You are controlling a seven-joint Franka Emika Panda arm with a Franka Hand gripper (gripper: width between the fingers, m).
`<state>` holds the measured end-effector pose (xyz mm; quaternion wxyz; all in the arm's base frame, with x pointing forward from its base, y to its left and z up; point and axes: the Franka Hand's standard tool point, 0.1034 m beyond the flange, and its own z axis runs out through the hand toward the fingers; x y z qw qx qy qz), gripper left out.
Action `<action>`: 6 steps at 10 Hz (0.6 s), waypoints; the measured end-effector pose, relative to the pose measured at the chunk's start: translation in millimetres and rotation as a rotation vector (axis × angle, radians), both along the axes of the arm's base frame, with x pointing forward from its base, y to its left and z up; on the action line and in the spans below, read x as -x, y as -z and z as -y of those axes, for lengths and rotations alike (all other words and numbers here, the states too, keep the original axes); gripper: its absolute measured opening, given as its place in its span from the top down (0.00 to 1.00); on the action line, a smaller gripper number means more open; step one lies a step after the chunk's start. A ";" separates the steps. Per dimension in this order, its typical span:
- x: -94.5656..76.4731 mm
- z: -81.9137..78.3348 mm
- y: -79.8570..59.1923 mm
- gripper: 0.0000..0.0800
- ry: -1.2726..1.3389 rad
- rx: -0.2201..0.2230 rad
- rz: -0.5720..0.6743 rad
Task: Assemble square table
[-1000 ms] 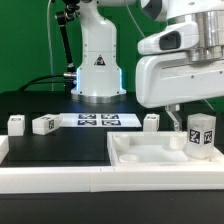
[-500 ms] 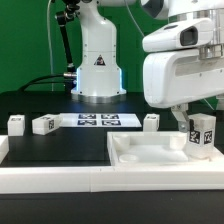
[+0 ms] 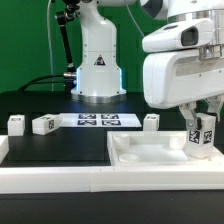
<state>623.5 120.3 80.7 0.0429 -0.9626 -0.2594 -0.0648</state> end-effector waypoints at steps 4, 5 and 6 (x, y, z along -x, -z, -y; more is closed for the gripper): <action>-0.1 1.5 0.3 0.64 0.152 -0.016 -0.018; -0.1 2.3 0.6 0.64 0.254 -0.031 -0.020; 2.5 3.7 0.6 0.64 0.374 -0.049 -0.014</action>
Offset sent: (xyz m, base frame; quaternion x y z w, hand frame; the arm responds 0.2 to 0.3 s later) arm 0.0000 0.0000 0.0000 0.0000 0.0000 0.1938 0.9810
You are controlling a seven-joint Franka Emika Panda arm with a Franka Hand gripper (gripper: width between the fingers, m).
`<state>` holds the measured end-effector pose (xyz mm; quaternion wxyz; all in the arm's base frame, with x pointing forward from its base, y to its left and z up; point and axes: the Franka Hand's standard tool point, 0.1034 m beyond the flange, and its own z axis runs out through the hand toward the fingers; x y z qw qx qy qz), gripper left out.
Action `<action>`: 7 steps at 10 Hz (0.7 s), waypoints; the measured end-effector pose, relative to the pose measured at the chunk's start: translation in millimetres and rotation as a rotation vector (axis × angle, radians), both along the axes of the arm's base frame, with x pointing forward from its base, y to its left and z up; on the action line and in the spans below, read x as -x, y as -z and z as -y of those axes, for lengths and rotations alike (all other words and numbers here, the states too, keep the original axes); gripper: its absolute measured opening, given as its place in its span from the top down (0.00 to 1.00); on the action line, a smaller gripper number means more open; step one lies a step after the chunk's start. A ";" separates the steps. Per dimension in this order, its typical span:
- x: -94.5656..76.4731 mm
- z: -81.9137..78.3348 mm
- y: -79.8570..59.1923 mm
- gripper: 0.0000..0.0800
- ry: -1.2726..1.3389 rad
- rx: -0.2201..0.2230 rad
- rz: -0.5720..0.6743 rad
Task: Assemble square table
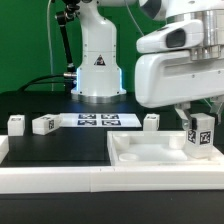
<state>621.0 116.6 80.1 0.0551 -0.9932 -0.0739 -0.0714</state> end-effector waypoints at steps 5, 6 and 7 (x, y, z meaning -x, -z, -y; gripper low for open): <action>5.1 6.8 0.6 0.64 0.551 -0.083 -0.062; 5.0 8.4 0.6 0.64 0.659 -0.104 -0.079; 5.0 9.2 0.5 0.64 0.758 -0.126 -0.095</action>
Offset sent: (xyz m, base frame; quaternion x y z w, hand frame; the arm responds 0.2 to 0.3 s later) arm -0.0103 0.0042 -0.0039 -0.0132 -0.0206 0.2059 0.9783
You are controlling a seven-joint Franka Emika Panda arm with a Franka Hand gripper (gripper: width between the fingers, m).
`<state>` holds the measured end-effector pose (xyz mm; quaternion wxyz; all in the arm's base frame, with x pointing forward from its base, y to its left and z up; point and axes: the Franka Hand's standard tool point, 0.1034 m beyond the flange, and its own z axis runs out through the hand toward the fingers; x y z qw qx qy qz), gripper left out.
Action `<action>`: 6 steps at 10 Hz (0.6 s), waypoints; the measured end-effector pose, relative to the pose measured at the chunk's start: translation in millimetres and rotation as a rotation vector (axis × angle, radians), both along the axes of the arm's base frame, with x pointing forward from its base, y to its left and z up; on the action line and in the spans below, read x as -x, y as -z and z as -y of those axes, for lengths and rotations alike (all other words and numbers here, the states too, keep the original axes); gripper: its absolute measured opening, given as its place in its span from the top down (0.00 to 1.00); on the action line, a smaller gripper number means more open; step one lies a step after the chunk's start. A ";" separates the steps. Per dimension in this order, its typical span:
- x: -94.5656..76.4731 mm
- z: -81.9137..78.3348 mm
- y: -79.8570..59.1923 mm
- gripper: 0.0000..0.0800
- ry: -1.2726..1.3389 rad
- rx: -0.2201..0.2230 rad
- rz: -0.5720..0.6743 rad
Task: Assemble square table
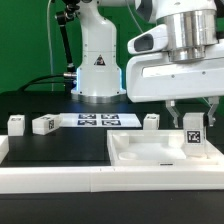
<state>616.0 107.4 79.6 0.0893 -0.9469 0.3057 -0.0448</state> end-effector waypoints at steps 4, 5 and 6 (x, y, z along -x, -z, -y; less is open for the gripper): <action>2.9 -2.5 0.6 0.64 0.301 -0.043 -0.072; 3.0 -2.7 0.7 0.64 0.374 -0.055 -0.084; 3.1 -3.3 0.7 0.64 0.419 -0.059 -0.090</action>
Offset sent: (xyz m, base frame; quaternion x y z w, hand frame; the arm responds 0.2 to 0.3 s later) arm -0.0016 0.0057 -0.0041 -0.0219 -0.0095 0.1461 0.9890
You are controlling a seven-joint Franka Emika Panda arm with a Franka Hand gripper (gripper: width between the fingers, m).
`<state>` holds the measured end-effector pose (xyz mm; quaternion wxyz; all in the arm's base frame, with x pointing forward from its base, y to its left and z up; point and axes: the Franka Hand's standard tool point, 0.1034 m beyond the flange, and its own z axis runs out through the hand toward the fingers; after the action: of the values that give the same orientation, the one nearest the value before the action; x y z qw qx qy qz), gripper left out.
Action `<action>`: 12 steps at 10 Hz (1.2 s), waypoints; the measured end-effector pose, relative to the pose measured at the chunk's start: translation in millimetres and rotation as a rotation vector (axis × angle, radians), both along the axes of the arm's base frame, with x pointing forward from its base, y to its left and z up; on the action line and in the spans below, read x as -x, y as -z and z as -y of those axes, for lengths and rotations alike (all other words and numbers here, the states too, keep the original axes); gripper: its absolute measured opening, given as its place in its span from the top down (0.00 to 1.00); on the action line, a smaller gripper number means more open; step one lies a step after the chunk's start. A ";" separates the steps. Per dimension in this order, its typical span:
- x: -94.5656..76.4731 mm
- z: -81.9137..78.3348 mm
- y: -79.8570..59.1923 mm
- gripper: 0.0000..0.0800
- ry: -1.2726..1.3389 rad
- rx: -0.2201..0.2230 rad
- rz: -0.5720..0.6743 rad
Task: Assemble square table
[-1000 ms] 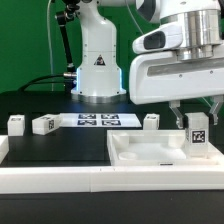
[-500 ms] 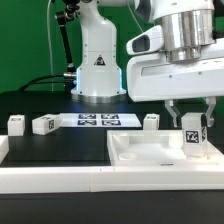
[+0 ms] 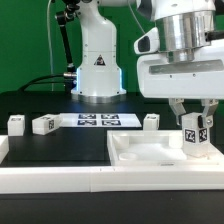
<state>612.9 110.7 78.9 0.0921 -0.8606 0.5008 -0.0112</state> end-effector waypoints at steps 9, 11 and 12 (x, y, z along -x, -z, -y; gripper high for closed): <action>0.2 -1.1 0.3 0.19 -0.556 0.062 0.080; 0.3 -1.3 0.4 0.19 -0.670 0.076 0.095; 0.5 -2.9 -0.1 0.19 -0.809 0.109 0.101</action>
Offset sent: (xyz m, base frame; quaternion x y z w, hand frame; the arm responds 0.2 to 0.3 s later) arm 0.0014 -0.0040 -0.0006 -0.0409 0.0178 -0.1087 0.9931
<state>612.4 113.5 79.0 0.0681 -0.9901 0.1153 -0.0429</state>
